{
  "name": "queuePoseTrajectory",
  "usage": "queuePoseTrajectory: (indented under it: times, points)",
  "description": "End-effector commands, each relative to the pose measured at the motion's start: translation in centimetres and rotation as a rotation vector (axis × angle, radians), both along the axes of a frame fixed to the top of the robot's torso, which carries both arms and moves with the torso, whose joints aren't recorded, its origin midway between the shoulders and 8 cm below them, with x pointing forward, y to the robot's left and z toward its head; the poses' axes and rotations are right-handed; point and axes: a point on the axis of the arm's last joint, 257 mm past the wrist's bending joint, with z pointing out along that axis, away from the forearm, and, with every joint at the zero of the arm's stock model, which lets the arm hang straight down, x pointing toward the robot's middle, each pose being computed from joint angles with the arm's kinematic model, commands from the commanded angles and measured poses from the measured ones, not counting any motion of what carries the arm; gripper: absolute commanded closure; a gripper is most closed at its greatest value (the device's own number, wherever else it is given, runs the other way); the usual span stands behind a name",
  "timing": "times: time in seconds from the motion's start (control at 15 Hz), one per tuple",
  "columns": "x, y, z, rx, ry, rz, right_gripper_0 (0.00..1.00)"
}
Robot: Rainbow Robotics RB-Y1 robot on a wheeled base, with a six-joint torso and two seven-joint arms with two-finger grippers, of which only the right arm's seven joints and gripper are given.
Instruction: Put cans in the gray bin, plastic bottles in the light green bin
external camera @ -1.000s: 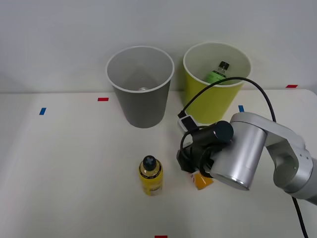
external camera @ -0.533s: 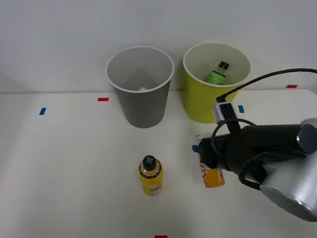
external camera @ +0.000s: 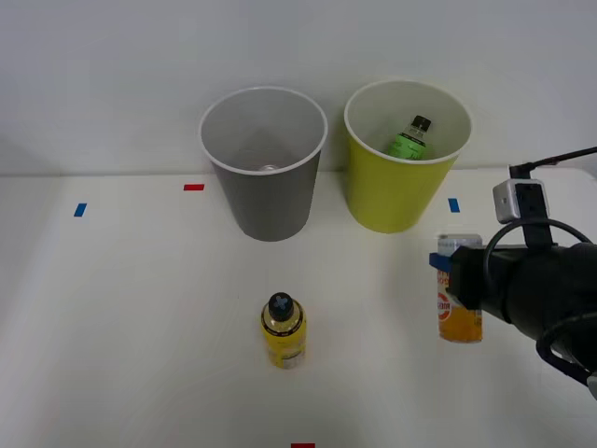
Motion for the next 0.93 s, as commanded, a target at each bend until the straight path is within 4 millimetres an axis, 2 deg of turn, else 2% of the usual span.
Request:
queuePoseTrajectory:
  times: [0.07, 0.27, 0.4, 0.6, 0.8, 0.87, 0.93]
  points:
    - [1.1, -0.8, 1.9, 0.067, -0.045, -0.055, 0.91]
    - [2.4, -0.7, 4.5, 0.172, -0.120, -0.110, 0.91]
    - [3.7, 0.5, 7.7, 0.255, -0.237, -0.098, 0.92]
    - [4.3, 2.5, 11.5, 0.352, -0.350, -0.048, 0.93]
    - [4.4, 6.5, 14.9, 0.420, -0.417, 0.026, 0.95]
    - [4.2, 8.7, 17.8, 0.461, -0.494, 0.079, 0.95]
    - [4.7, 10.2, 19.4, 0.503, -0.541, 0.112, 0.95]
